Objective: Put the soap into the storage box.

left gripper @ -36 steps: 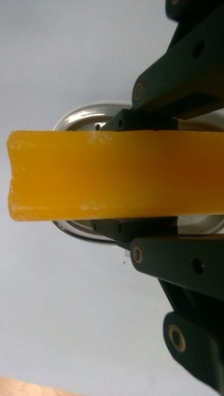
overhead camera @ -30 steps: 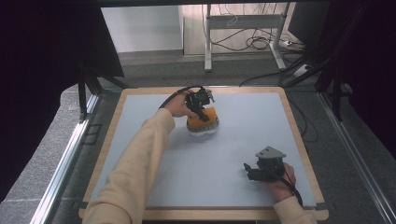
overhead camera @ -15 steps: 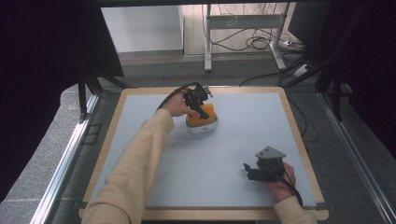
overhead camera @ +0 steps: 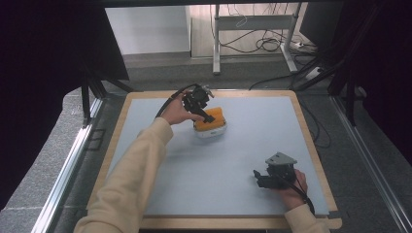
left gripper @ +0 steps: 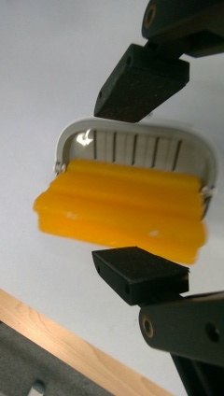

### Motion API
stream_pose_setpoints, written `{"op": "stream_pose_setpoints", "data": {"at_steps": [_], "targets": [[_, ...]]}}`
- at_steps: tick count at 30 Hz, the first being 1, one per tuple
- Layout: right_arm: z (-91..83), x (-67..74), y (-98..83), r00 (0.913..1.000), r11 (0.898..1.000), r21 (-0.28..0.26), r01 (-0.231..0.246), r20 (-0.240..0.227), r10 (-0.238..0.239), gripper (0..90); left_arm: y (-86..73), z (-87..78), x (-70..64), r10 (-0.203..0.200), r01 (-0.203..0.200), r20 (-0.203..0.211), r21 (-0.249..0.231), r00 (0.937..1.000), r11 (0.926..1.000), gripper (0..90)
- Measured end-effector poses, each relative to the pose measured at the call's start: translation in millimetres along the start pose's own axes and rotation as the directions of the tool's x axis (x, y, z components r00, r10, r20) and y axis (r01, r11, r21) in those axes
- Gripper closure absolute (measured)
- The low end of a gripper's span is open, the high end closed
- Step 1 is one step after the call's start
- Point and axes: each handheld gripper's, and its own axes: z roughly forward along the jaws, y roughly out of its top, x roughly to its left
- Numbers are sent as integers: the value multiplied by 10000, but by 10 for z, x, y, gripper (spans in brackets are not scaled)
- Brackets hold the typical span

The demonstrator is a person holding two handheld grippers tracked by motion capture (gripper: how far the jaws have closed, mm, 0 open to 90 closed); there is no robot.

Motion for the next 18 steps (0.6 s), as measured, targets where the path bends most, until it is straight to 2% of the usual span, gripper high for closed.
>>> {"op": "stream_pose_setpoints", "data": {"at_steps": [3,6,11,14,18], "targets": [[-7,8,4,10000,10000,-14,-8,15,9,146,-146,-137,-87,-300,295,-139,-287,9995,9992,251],[-8,13,4,10000,10000,-9,4,31,-4,147,-345,-296,-203,-702,704,45,-723,9975,9949,246],[-7,20,5,10000,10000,28,25,87,-25,146,-650,-440,-421,-876,882,123,-658,9961,9939,211],[-12,29,7,9999,10000,24,45,124,-45,146,-810,-503,-559,-925,928,71,-827,9957,9922,205],[-10,33,4,9998,9999,71,112,167,-113,146,-1066,-568,-789,-1423,1397,-116,-1260,9898,9821,193]]}}
